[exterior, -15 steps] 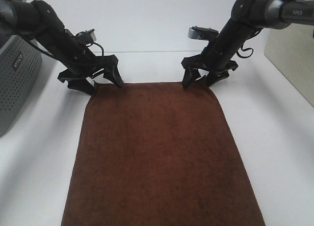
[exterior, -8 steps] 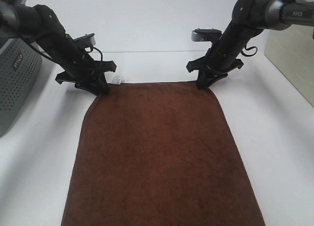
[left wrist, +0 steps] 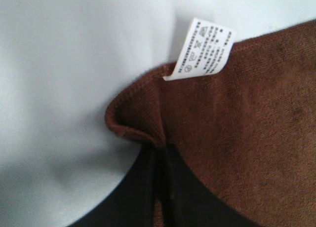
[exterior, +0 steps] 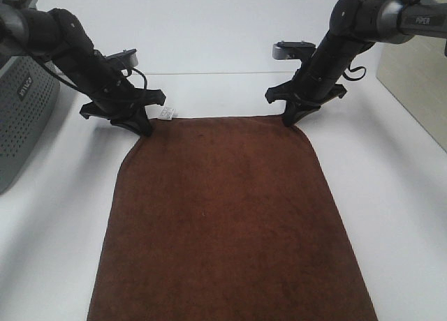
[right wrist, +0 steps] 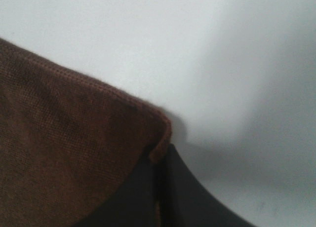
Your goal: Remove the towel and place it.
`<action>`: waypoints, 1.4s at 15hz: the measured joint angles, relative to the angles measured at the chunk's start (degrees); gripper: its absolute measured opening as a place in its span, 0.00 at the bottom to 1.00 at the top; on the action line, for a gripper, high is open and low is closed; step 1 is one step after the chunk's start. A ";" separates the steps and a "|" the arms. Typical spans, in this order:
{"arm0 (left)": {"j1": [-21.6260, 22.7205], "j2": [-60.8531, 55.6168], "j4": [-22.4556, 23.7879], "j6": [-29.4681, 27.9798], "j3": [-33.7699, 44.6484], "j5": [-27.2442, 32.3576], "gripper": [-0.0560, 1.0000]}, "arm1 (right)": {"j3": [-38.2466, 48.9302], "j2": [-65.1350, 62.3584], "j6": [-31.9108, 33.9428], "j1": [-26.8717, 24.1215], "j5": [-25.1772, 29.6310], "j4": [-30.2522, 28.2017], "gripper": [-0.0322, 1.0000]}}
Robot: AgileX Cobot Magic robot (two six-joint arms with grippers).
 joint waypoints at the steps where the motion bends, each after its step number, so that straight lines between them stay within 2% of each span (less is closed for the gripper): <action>1: 0.00 0.06 0.00 0.52 -0.46 0.00 0.05 | 0.00 0.00 0.23 0.00 -0.52 0.00 0.04; 5: -0.06 1.32 1.20 2.92 -4.01 -2.69 0.05 | 0.00 0.11 0.40 0.00 -5.44 -0.80 0.04; 8: -0.06 1.55 1.55 3.27 -6.65 -6.99 0.05 | 0.17 -0.06 0.40 0.00 -12.15 -2.12 0.04; 11: -0.06 1.55 1.49 4.13 -7.39 -15.30 0.05 | -0.57 -0.92 -0.11 0.00 -21.49 -2.75 0.04; 13: -0.06 1.55 1.49 4.13 -7.39 -19.08 0.05 | -1.38 -0.92 -0.63 0.00 -24.52 -2.86 0.04; 15: -0.06 1.55 1.49 4.41 -7.45 -25.27 0.05 | -2.69 -0.92 -0.74 0.00 -29.11 -2.98 0.04; 21: -1.78 1.60 1.49 10.31 -7.45 -33.75 0.05 | -3.15 -0.92 -0.97 0.00 -34.21 -3.09 0.04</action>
